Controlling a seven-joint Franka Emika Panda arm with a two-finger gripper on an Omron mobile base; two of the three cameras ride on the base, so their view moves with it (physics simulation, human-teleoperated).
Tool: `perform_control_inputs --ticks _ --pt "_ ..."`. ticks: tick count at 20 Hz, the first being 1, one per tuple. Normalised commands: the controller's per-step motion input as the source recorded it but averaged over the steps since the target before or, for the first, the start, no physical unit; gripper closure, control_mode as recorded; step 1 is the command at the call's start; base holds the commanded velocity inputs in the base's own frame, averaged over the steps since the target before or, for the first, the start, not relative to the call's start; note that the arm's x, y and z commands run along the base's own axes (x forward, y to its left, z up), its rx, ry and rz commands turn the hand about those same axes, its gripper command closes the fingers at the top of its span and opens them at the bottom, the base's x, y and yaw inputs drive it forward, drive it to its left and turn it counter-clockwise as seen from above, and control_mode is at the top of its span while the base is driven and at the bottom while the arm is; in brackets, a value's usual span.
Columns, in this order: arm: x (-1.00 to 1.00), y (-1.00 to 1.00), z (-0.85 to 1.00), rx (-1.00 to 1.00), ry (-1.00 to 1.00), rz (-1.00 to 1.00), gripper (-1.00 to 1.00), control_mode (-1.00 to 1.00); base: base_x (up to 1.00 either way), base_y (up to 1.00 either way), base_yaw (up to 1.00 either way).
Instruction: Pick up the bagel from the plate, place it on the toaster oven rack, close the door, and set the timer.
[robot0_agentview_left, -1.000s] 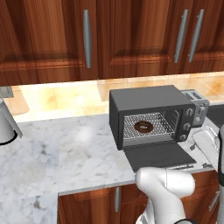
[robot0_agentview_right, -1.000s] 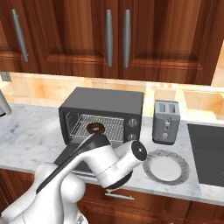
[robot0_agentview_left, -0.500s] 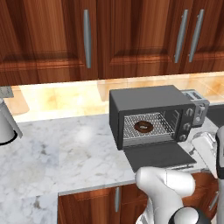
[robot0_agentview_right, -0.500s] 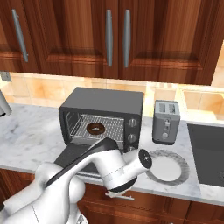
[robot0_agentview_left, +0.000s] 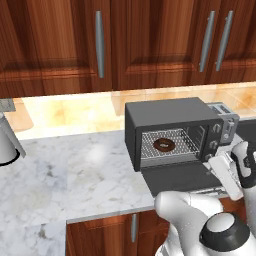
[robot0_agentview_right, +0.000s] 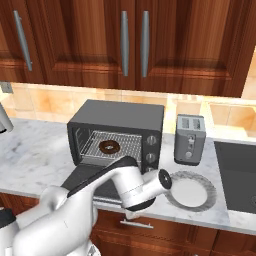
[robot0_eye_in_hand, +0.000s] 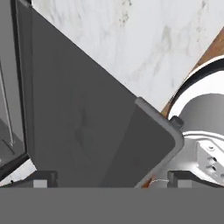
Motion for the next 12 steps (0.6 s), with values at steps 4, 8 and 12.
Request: perform_control_inputs --ticks 4,8,12 --pt "0.1 -0.13 -0.54 0.03 0.1 -0.01 -1.0 -1.0 0.0 0.0 0.0" --pt "0.02 -0.08 -0.41 0.04 0.06 -0.01 -1.0 -1.0 0.0 0.0 0.0" --pt "0.0 0.0 -0.1 0.06 0.0 0.0 -1.0 -1.0 0.0 0.0 0.0"
